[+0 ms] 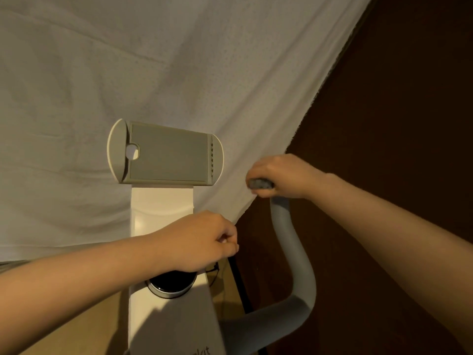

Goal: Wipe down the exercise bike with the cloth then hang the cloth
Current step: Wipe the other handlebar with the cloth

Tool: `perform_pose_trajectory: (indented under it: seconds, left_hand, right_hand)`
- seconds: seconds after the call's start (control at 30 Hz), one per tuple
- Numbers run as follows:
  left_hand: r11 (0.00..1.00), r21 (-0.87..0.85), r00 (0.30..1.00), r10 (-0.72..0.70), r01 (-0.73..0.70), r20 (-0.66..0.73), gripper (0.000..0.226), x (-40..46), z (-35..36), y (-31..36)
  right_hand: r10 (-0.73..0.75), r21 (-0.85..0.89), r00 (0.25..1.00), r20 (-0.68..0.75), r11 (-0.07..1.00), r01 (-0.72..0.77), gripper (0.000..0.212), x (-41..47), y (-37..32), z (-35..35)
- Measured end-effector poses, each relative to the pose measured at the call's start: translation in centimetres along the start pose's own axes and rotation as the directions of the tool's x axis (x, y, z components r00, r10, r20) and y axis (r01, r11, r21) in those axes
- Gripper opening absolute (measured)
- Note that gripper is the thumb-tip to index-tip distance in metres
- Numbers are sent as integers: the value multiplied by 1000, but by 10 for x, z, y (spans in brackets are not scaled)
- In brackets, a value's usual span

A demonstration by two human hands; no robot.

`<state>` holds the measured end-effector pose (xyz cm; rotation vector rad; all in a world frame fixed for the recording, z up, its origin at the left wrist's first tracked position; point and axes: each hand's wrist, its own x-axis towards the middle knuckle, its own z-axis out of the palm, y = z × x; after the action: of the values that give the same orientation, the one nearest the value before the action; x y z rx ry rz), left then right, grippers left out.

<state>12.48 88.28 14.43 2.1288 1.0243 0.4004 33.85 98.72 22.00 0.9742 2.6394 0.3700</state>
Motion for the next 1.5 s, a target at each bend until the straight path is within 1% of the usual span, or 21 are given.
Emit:
perform_pose_trajectory:
  seconds: [0.07, 0.13, 0.17, 0.27, 0.33, 0.4, 0.43, 0.53, 0.63, 0.67, 0.7, 0.77, 0.8, 0.93, 1.07, 1.17, 1.2, 1.27, 1.33, 1.43, 1.5]
  left_hand:
    - [1000, 4, 1000, -5, 5, 2, 22, 0, 0, 0]
    - [1000, 8, 1000, -2, 2, 2, 22, -1, 0, 1]
    - [1000, 10, 1000, -2, 2, 1, 22, -1, 0, 1]
    - [1000, 14, 1000, -1, 1, 0, 22, -1, 1, 1]
    - [1000, 17, 1000, 2, -2, -7, 22, -1, 1, 0]
    - [1000, 18, 1000, 0, 0, -14, 22, -1, 1, 1]
    - [1000, 18, 1000, 0, 0, -13, 21, -1, 1, 1]
    - [1000, 18, 1000, 8, -8, -17, 21, -1, 0, 1]
    - [1000, 24, 1000, 8, -7, -14, 21, -1, 1, 1]
    - [1000, 23, 1000, 4, -4, -12, 21, -1, 1, 1]
    - [1000, 23, 1000, 3, -3, -12, 21, -1, 0, 1]
    - [1000, 27, 1000, 3, -3, -15, 20, 0, 0, 0]
    - [1000, 26, 1000, 3, -2, -17, 19, 1, 1, -1]
    - [1000, 6, 1000, 4, -4, -13, 19, 2, 2, -1]
    - [1000, 13, 1000, -5, 5, -3, 19, 1, 1, 0]
    - [1000, 23, 1000, 9, -9, -1, 19, 0, 2, 0]
    - [1000, 30, 1000, 9, -9, 10, 20, 0, 3, 1]
    - [999, 47, 1000, 7, -8, 25, 20, -1, 2, 2]
    - [1000, 23, 1000, 13, -13, 21, 20, -2, 1, 2]
    - [999, -34, 1000, 20, -19, 21, 18, -5, 0, 5]
    - [999, -40, 999, 31, -30, 20, 18, -5, -1, 7]
  right_hand:
    - [-42, 4, 998, 40, 999, 42, 16, -1, -2, 2]
    - [-161, 10, 960, 228, 987, 163, 21, -3, -18, 7]
    - [-167, 17, 954, 249, 986, 168, 20, -3, -20, 6]
    - [-41, 81, 998, 38, 996, 38, 18, -7, -5, -3]
    - [-68, 90, 987, 143, 994, 56, 15, -4, -11, 2]
    - [-151, 82, 943, 297, 988, 132, 24, -2, -26, 5]
    - [-128, 89, 949, 288, 990, 107, 23, -1, -26, 4]
    - [-45, 97, 997, 62, 995, 39, 25, -6, -13, 8]
    - [-162, 42, 957, 239, 987, 156, 28, -11, -35, 22]
    - [-174, 45, 951, 255, 985, 168, 26, -12, -39, 23]
    - [-145, 33, 969, 200, 989, 141, 22, -13, -35, 19]
    - [-77, 57, 997, -12, 995, 77, 16, -20, -23, 16]
    - [-72, 75, 996, -50, 994, 75, 14, -24, -23, 19]
    - [-173, 99, 973, 153, 982, 160, 15, -37, -48, 37]
    - [-62, 153, 997, -35, 986, 66, 18, -57, -44, 31]
    - [-91, 246, 990, 108, 967, 62, 17, -72, -67, 35]
    - [-49, 290, 989, 142, 957, 6, 20, -72, -70, 31]
    - [83, 375, 992, 92, 920, -111, 25, -77, -70, 22]
    - [140, 393, 989, 46, 908, -146, 24, -87, -80, 27]
    - [114, 420, 982, 150, 892, -168, 22, -103, -109, 33]
    - [234, 465, 964, 124, 845, -264, 25, -110, -113, 29]
